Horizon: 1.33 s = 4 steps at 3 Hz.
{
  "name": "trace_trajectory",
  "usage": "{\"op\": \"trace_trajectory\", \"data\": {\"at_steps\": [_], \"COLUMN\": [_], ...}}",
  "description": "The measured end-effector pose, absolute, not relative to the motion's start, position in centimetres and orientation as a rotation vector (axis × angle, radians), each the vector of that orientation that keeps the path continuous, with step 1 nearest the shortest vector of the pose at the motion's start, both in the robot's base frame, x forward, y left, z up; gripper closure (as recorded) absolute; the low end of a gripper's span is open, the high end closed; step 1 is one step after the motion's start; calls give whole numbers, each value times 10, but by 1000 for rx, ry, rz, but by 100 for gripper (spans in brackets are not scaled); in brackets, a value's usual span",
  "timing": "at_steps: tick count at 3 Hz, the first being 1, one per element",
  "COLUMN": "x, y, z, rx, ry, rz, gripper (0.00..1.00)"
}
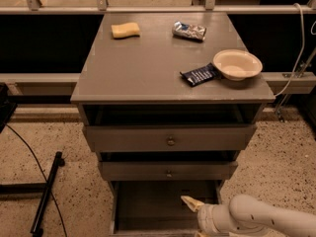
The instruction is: Close bottom drawer
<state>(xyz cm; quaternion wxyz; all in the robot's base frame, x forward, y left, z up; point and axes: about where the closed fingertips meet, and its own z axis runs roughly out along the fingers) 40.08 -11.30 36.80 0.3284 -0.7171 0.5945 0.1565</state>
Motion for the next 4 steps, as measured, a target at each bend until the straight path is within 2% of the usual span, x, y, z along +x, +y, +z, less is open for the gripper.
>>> {"op": "trace_trajectory", "data": {"at_steps": [1, 4], "x": [392, 393], "y": [-112, -103], "z": [340, 359], "rx": [-1837, -1780], "ry": [1560, 1411], "rz": [446, 538], "gripper": [26, 96]}}
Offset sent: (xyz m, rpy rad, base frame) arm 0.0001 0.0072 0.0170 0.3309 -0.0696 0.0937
